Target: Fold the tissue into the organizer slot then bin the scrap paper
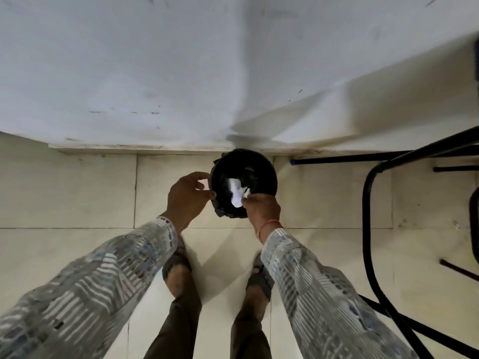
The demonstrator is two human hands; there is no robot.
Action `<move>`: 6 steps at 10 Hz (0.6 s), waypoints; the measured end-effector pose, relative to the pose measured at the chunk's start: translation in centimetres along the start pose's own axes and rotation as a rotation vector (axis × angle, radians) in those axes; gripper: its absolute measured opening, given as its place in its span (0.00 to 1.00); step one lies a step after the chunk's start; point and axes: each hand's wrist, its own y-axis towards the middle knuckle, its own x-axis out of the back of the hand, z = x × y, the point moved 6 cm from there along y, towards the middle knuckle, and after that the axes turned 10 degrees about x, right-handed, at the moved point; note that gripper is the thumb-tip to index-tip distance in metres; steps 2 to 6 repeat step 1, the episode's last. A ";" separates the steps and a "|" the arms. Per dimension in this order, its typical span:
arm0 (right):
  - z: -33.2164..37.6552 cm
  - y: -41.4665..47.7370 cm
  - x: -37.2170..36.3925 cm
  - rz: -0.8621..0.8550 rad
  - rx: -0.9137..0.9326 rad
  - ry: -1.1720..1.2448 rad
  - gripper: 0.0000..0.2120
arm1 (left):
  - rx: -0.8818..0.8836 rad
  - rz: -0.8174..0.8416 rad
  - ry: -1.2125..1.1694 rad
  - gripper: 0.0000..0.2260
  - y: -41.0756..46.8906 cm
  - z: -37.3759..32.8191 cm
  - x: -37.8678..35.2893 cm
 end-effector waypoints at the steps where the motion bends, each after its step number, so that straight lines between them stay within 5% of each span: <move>1: -0.5 1.6 0.1 -0.084 -0.052 0.051 0.12 | -0.009 -0.025 0.058 0.22 1.7 0.2 0.0; 6: -0.5 1.6 0.1 -0.084 -0.052 0.051 0.12 | -0.009 -0.025 0.058 0.22 1.7 0.2 0.0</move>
